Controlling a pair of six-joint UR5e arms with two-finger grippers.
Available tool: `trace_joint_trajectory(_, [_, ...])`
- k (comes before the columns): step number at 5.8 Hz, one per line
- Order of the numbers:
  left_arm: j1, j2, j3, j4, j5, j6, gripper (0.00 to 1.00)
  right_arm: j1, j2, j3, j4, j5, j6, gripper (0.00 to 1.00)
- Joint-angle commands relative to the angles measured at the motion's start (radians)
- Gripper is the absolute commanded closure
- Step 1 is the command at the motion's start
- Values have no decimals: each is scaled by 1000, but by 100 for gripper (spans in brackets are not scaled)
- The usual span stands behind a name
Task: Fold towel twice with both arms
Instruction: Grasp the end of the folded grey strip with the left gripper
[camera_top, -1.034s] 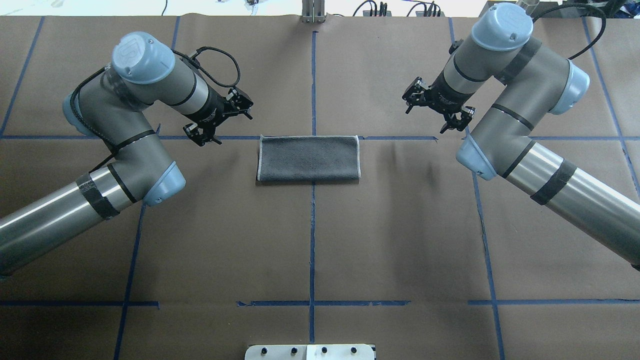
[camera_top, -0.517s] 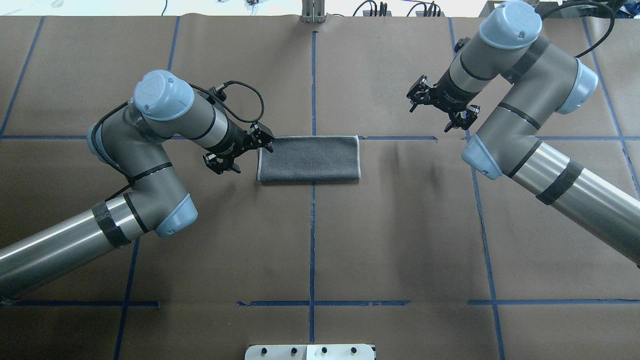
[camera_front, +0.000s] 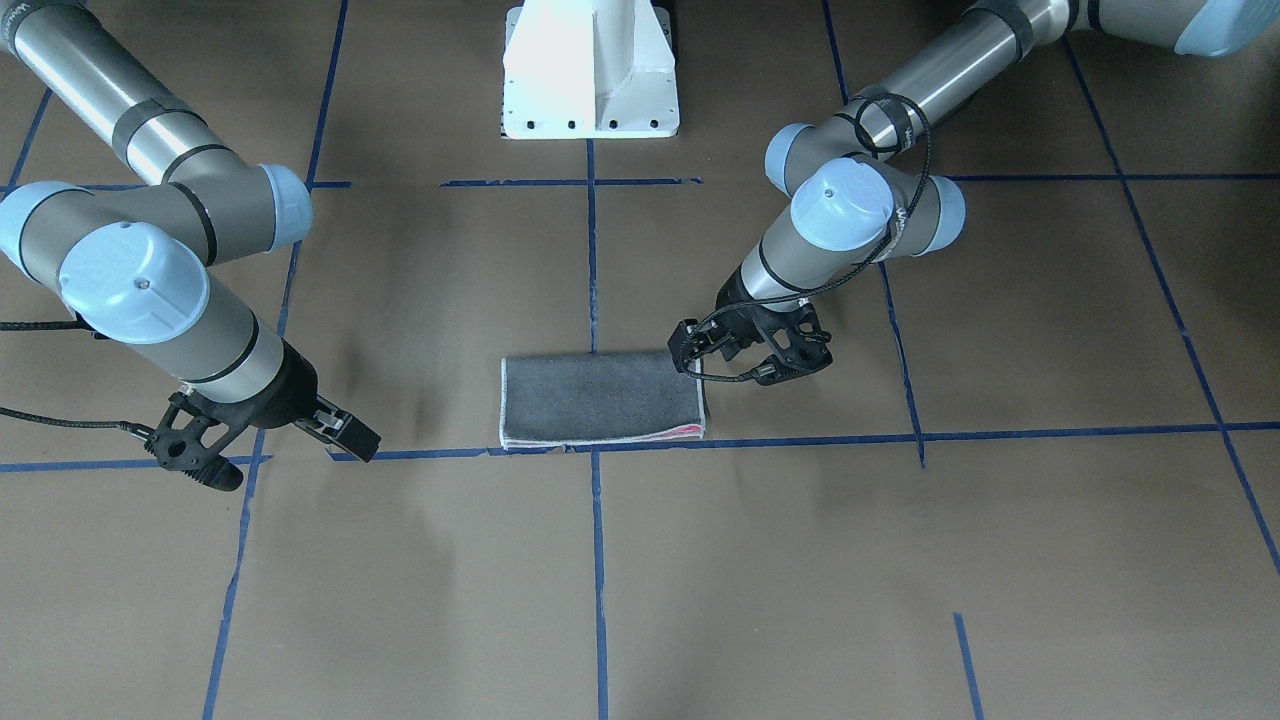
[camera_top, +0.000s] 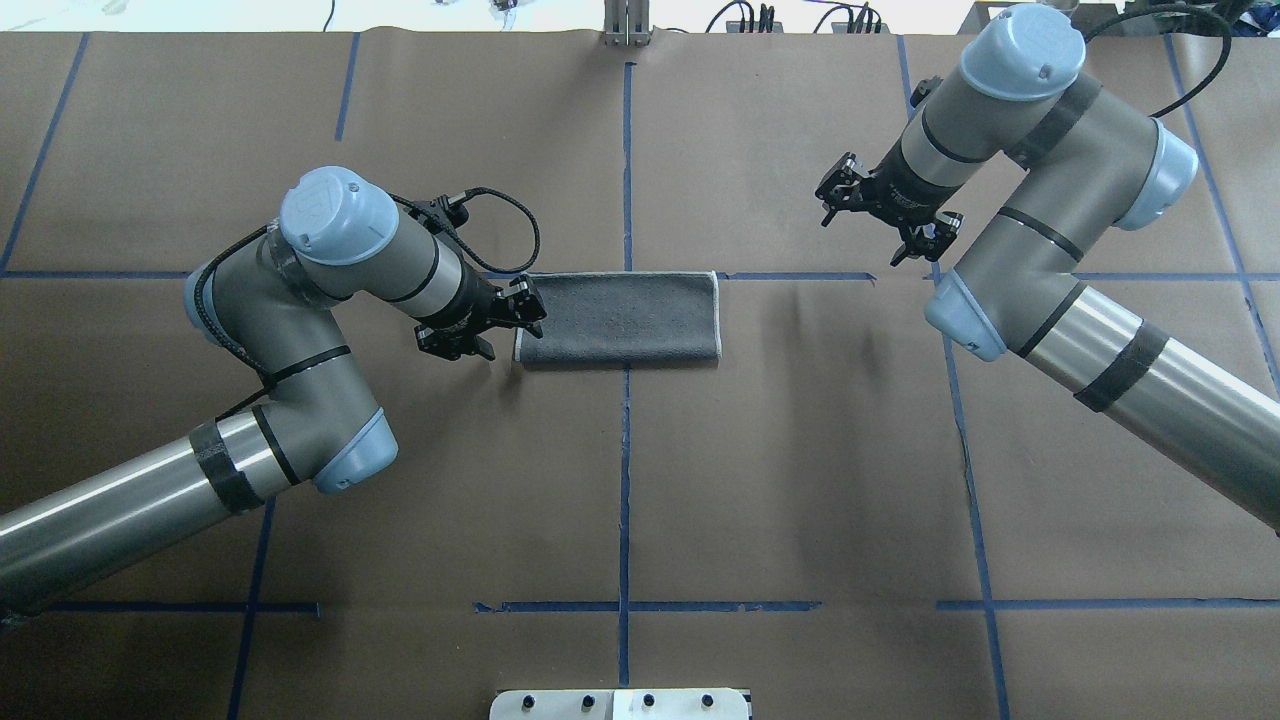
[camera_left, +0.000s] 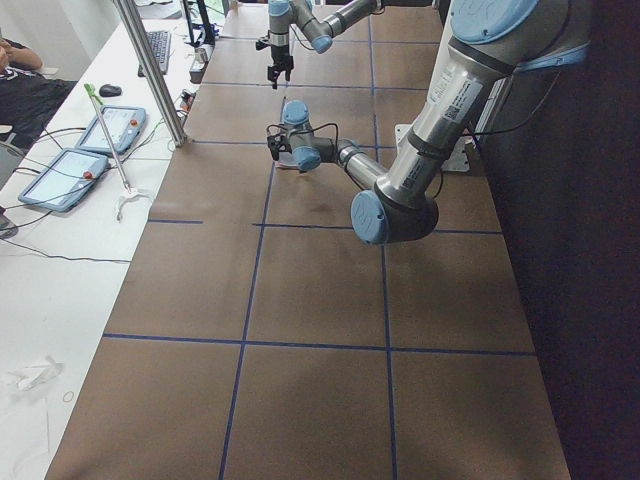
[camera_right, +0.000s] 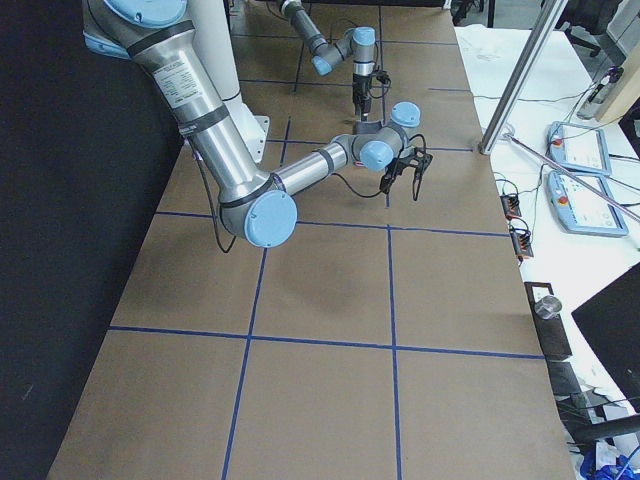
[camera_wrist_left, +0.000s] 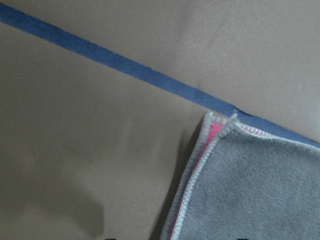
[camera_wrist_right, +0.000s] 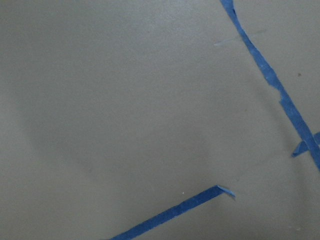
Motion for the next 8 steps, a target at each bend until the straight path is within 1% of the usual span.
trace_joint_trajectory(1, [8, -4, 5, -2, 0, 3, 39, -2, 0, 0, 1, -1, 0, 0])
trace_joint_trajectory(4, [33, -2, 7, -2, 0, 3, 44, -3, 1, -1, 1, -1, 0, 0])
trace_joint_trajectory(5, [33, -2, 7, -2, 0, 3, 51, -3, 1, -3, 1, -1, 0, 0])
trace_joint_trajectory(6, [36, -2, 8, -2, 0, 3, 60, -3, 3, -1, 1, -1, 0, 0])
trace_joint_trajectory(8, [36, -4, 10, 1, 0, 3, 67, -2, 3, 0, 1, 0, 0, 0])
